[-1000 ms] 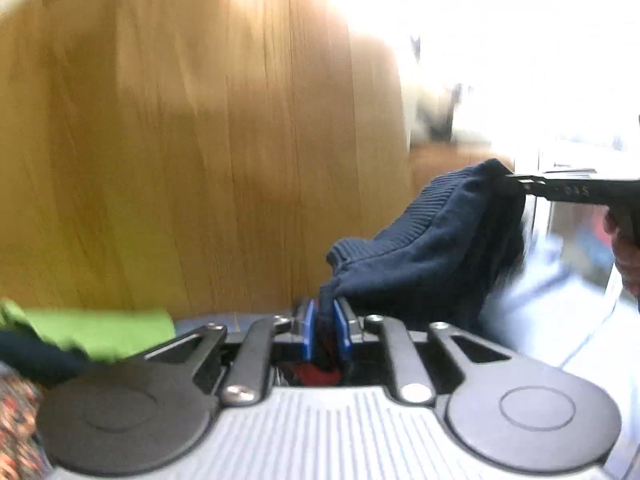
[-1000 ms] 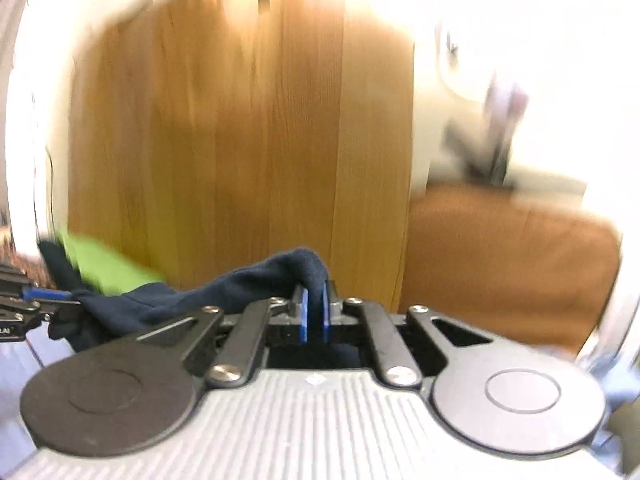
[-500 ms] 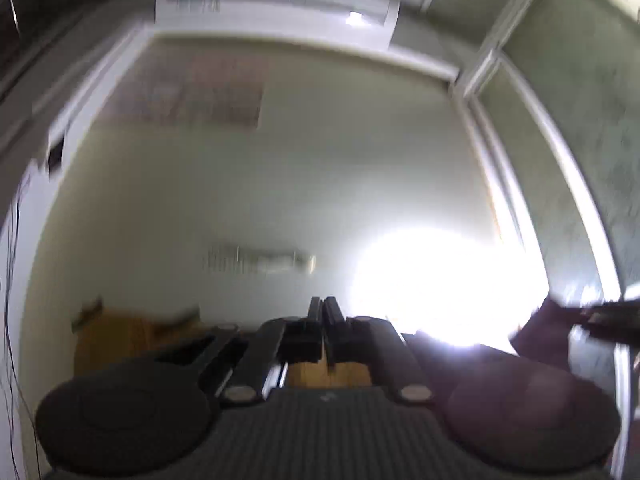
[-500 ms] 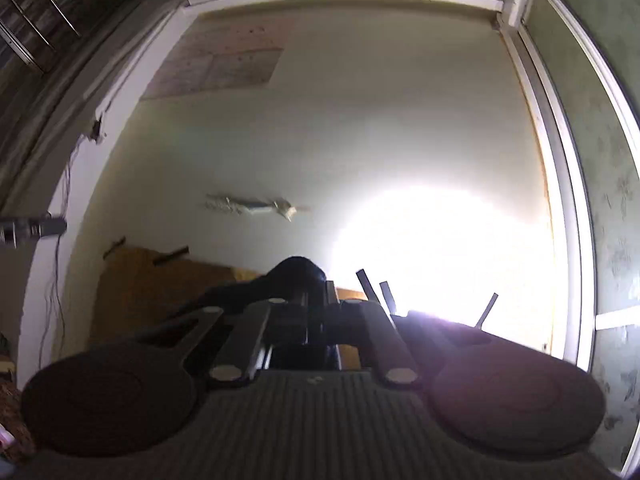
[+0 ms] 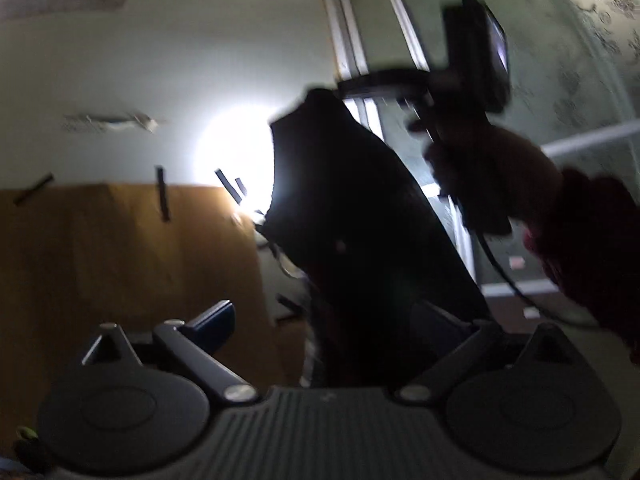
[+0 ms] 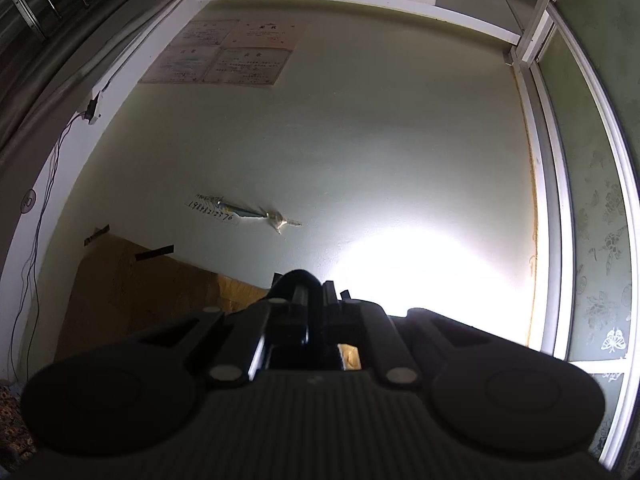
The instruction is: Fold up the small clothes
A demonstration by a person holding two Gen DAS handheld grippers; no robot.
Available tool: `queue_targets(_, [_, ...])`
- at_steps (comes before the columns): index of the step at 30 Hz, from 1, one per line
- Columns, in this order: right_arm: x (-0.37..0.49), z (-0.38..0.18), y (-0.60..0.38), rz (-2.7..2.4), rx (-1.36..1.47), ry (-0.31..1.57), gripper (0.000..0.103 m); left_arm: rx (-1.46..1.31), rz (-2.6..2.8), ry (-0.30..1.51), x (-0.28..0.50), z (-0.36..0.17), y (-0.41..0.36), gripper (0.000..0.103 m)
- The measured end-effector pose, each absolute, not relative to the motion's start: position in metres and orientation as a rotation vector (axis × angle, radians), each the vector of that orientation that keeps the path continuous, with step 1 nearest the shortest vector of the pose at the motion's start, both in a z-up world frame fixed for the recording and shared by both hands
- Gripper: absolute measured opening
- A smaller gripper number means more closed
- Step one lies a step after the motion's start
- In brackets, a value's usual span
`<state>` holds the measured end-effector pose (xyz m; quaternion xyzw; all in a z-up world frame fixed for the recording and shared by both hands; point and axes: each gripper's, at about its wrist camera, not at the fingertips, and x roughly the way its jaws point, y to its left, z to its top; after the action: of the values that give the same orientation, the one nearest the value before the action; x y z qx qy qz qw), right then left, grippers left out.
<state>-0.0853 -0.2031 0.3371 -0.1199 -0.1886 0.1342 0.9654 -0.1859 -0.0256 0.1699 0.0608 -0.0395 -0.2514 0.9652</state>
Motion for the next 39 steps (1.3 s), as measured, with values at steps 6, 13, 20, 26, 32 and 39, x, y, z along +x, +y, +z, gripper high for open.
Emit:
queue_targets(6, [-0.089, 0.335, -0.204, 0.266, -0.260, -0.376, 0.009, 0.099, -0.460, 0.096, -0.120, 0.133, -0.026, 0.102])
queue_targets(13, [-0.089, 0.336, -0.209, 0.255, -0.263, -0.366, 0.009, -0.045, -0.460, 0.232, -0.048, 0.106, -0.020, 0.030])
queue_targets(20, [-0.099, 0.339, -0.219, 0.256, -0.244, -0.394, 0.009, -0.190, -0.325, 0.134, -0.042, 0.134, 0.027, 0.011])
queue_targets(26, [-0.122, 0.347, -0.232, 0.268, -0.197, -0.455, 0.009, -0.234, -0.205, -0.125, -0.109, 0.188, 0.079, 0.011])
queue_targets(32, [-0.143, 0.360, -0.251, 0.268, -0.135, -0.478, 0.009, -0.196, -0.138, -0.331, -0.183, 0.247, 0.094, 0.011])
queue_targets(39, [-0.139, 0.360, -0.258, 0.284, -0.101, -0.432, 0.009, -0.097, -0.129, -0.469, -0.211, 0.288, 0.068, 0.011])
